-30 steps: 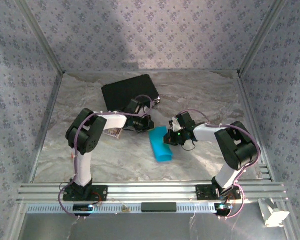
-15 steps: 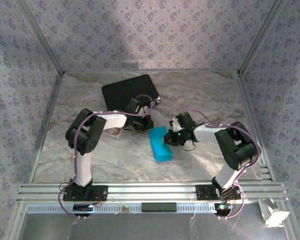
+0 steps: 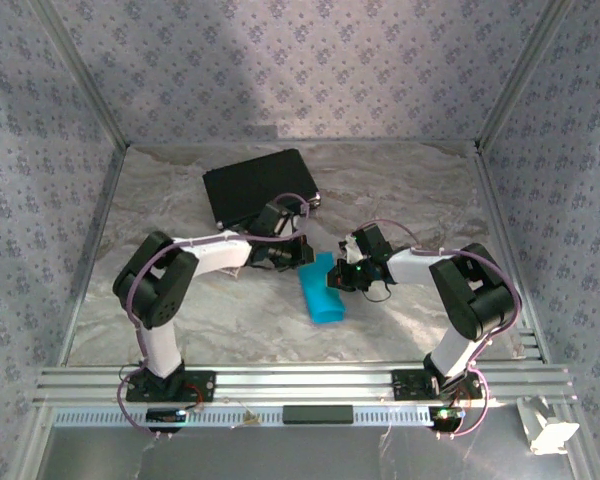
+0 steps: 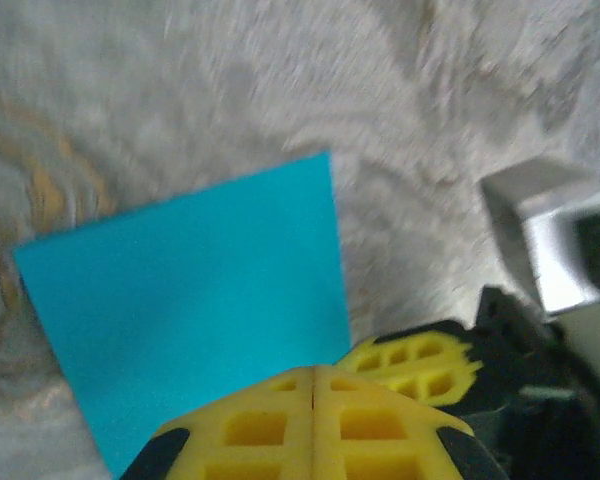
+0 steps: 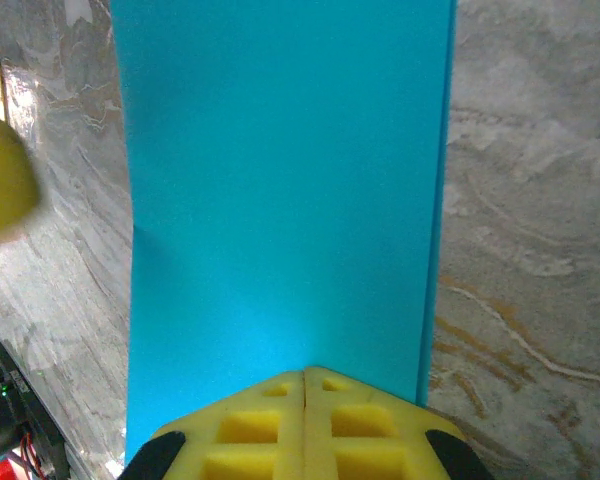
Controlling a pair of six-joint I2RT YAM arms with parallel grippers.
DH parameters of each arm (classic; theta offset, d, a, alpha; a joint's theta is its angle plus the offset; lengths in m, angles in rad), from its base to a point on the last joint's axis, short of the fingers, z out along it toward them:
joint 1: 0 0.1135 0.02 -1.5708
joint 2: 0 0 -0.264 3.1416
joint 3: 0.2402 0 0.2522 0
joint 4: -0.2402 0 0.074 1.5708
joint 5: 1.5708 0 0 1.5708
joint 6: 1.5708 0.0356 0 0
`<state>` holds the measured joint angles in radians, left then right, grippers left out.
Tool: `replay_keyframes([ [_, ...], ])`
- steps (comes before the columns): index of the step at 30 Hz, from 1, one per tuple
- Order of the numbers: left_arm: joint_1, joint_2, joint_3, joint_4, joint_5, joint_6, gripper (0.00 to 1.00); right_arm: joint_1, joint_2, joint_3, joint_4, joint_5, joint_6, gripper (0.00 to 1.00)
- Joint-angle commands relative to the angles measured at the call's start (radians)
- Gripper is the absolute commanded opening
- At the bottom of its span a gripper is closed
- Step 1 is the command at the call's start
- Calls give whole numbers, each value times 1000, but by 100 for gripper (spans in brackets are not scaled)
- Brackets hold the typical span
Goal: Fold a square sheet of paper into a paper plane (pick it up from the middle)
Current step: First fold the square sheet of paper in half at the center of the table.
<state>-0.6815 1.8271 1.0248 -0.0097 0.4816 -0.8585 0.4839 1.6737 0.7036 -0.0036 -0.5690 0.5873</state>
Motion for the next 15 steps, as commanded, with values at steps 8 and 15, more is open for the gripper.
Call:
replay_keyframes([
  [8,-11,26,-103,13,20,0,3,0,30,-40,-98,93,9,0],
  [15,-11,18,-137,-39,-32,76,2,2,14,-50,-96,95,16,0],
])
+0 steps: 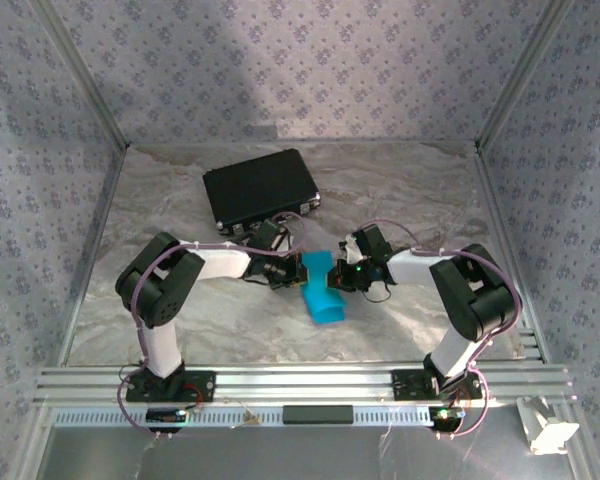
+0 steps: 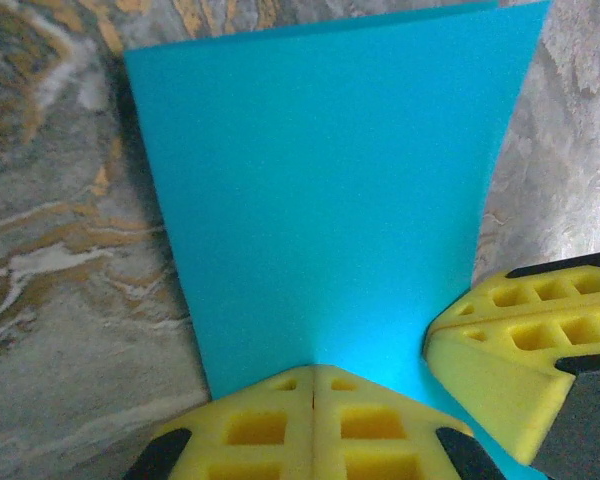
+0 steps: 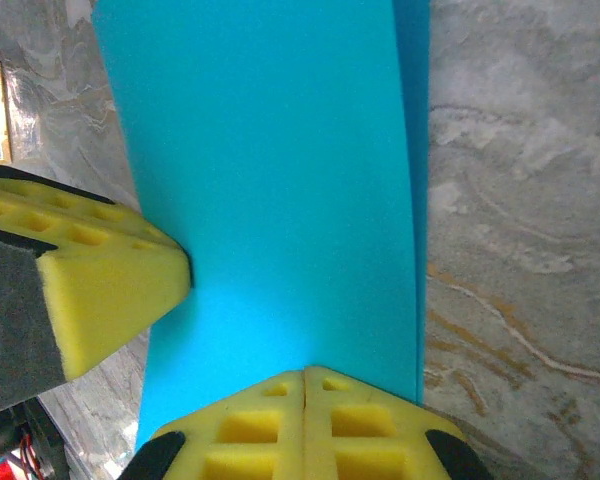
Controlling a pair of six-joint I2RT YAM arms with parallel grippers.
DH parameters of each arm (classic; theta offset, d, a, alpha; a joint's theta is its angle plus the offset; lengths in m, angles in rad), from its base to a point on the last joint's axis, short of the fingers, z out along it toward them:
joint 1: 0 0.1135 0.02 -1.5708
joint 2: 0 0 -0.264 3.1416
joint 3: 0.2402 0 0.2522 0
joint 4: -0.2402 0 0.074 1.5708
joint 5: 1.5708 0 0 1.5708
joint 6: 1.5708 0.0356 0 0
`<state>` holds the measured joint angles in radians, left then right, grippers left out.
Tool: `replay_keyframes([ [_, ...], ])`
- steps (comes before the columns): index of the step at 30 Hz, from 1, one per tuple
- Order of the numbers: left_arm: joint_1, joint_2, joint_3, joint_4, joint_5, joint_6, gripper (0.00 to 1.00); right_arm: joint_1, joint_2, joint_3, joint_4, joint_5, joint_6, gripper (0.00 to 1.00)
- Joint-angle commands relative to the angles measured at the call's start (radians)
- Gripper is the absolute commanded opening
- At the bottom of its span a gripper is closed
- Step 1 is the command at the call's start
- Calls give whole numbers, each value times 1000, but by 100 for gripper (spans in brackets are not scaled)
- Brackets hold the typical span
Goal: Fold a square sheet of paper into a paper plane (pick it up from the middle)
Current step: First fold the square sheet of paper in half at the center of the table.
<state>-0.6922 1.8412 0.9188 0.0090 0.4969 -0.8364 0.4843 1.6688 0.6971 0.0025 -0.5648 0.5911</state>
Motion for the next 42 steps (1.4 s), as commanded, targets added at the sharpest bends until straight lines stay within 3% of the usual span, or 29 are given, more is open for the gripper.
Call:
replay_keyframes([
  [1,-1,-7,-28,-59,-50,55,2,3,18,-44,-102,90,13,0],
  [10,-17,-107,28,-7,20,-70,3,6,11,-46,-104,95,14,0],
  [20,-45,-56,-30,60,66,-151,2,7,10,-53,-96,93,16,0],
  [26,-45,-45,-111,102,42,-138,1,8,12,-59,-94,95,14,0],
  [34,-40,-62,-166,53,-22,-8,1,5,-3,-69,-94,97,15,0],
  [42,-60,-158,-108,69,-7,-95,3,3,-6,-67,-97,101,15,0],
])
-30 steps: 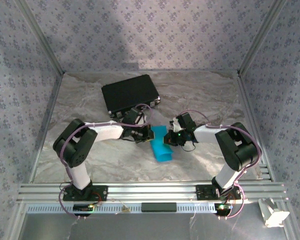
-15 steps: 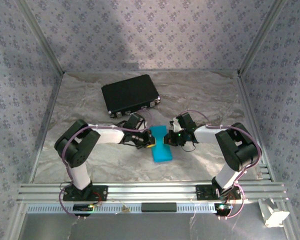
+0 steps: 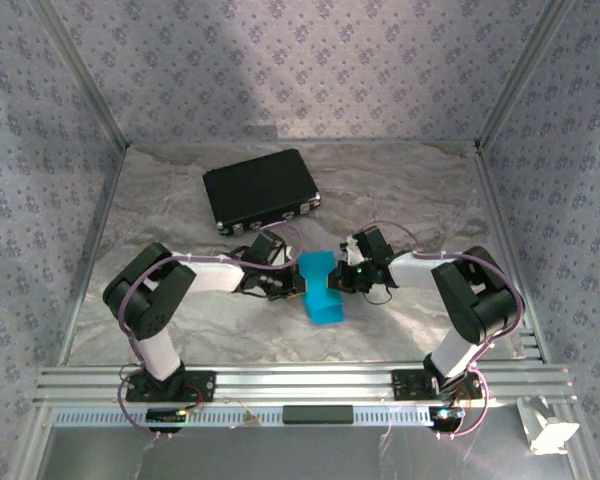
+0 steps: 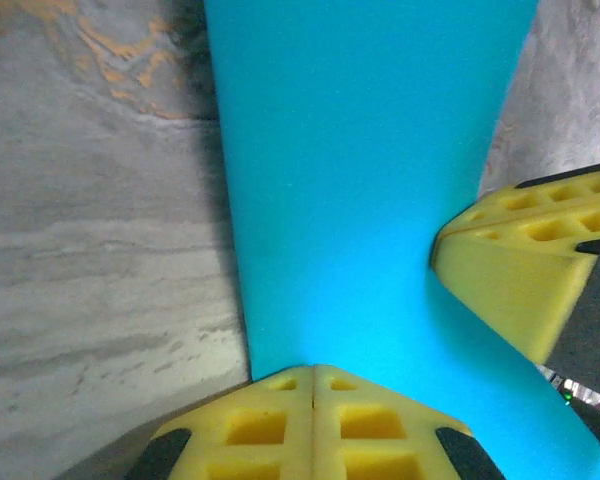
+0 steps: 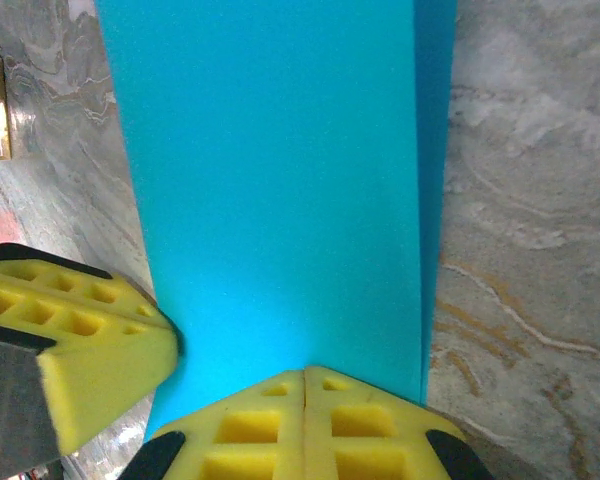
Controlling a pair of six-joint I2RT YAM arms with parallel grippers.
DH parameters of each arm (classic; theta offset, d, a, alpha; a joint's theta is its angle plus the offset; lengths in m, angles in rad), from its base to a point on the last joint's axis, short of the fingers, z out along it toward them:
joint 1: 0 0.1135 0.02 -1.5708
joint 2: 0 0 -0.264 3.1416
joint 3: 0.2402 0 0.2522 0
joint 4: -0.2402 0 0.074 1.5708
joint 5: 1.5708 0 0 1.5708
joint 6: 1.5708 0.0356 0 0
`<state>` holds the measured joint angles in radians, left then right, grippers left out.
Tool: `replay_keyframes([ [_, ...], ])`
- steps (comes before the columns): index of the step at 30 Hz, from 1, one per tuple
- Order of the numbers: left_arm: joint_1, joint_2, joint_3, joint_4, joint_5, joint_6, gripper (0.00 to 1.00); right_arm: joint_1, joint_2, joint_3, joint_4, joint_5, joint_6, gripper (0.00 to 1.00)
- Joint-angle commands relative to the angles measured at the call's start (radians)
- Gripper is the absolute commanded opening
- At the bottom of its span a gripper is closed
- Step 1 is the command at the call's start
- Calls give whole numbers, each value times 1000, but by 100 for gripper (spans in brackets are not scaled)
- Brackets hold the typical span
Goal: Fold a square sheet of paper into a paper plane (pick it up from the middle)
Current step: First fold the square sheet of paper in half at the center of the table.
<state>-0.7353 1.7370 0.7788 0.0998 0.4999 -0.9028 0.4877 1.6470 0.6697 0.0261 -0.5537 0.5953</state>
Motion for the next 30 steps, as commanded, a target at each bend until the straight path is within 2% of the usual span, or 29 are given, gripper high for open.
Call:
replay_keyframes([
  [1,-24,-60,41,-22,-9,-39,3,0,16,-42,-121,90,12,0],
  [11,-55,-17,14,63,42,-119,3,-1,17,-43,-119,89,12,0],
  [22,-32,54,-78,40,54,-11,0,-2,23,-49,-109,92,17,0],
  [30,-27,-20,-56,10,52,-19,0,-3,15,-54,-112,102,20,0],
])
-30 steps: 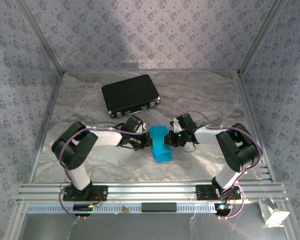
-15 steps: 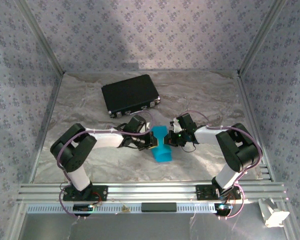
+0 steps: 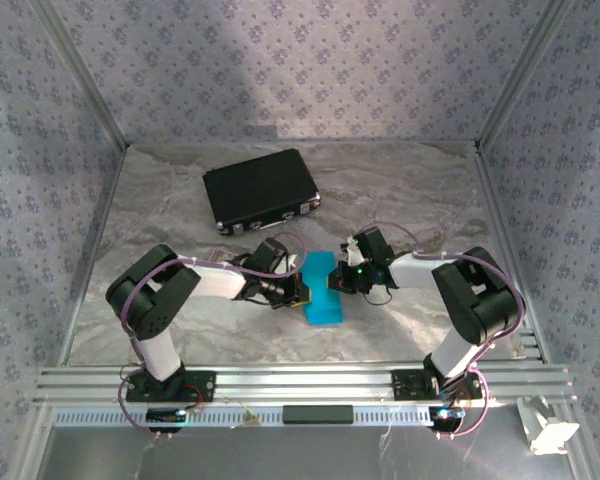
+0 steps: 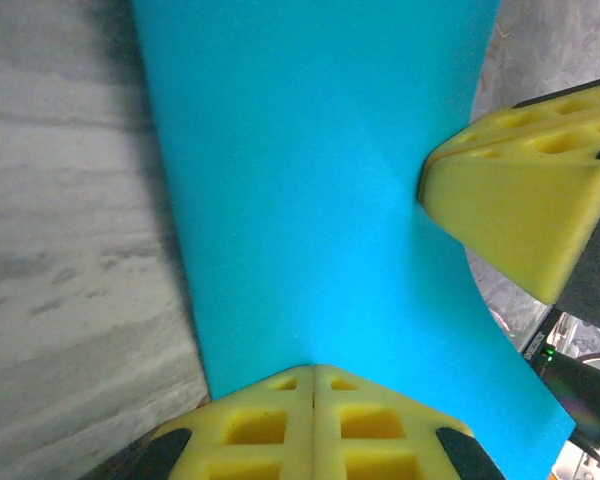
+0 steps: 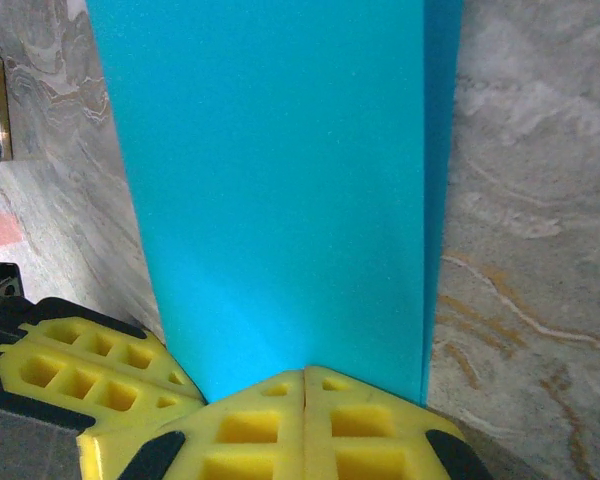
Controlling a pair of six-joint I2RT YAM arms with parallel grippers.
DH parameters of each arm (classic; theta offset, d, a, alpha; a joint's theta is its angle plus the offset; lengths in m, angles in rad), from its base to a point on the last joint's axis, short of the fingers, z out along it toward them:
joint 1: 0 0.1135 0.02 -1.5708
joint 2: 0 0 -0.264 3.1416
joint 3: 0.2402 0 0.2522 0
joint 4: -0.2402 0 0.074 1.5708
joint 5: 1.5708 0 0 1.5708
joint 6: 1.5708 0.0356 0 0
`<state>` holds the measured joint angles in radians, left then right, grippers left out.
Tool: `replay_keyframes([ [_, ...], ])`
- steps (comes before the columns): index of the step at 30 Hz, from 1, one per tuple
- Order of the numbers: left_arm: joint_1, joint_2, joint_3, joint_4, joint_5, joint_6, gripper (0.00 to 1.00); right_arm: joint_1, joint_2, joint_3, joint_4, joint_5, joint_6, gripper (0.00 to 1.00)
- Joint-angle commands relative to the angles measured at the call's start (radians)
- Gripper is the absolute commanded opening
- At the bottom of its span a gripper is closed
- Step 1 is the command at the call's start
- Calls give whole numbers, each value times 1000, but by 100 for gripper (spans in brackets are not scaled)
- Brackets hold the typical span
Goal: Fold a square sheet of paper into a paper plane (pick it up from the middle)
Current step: First fold the square sheet of paper in half at the center of the table.
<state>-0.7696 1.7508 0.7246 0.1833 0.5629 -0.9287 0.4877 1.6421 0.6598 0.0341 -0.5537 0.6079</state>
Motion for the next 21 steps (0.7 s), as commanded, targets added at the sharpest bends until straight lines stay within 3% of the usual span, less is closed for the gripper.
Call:
replay_keyframes([
  [1,6,-46,4,-75,-11,-5,0,-2,20,-43,-121,102,8,0],
  [9,-1,-88,18,-12,45,-94,0,-2,19,-47,-116,103,11,0],
  [21,-29,-11,-37,30,75,-95,0,-4,18,-48,-110,101,13,0],
])
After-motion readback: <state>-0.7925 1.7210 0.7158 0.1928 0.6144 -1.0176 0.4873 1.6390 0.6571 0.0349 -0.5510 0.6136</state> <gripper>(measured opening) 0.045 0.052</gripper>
